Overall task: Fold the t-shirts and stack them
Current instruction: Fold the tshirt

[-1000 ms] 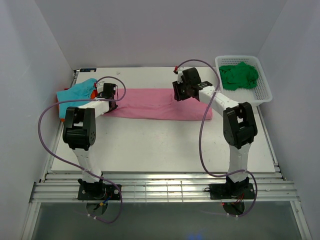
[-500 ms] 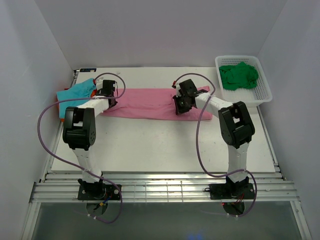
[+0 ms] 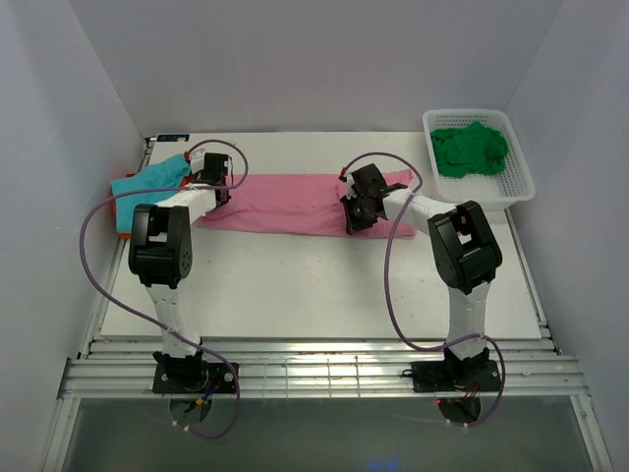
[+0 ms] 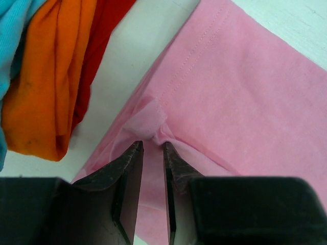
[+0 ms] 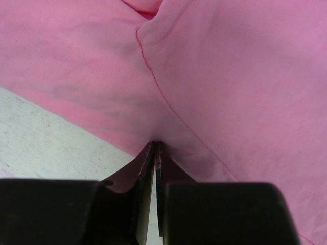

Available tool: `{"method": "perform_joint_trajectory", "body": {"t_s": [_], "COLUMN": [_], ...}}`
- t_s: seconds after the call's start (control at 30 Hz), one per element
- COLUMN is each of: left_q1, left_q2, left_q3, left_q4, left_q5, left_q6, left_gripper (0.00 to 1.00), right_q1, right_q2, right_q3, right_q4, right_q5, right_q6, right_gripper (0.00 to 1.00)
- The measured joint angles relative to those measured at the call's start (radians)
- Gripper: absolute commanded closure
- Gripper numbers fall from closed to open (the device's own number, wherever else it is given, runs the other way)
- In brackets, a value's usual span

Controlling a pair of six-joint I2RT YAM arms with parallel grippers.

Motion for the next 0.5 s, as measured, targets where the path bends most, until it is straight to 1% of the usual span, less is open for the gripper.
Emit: {"method": "perform_joint_trajectory", "body": {"t_s": [0.5], "left_q1": [0.000], "left_q2": [0.106], "left_q3": [0.133], "left_q4": [0.008], "left_q5": [-0.050], "left_q6": [0.060], "left_gripper": [0.66], "right_q1": [0.015], "right_q2": [-0.031], "right_q3": [-0.048], "right_q4": [0.022], "right_q5": [0.003], "right_q6": [0.007], "right_gripper": [0.91]}}
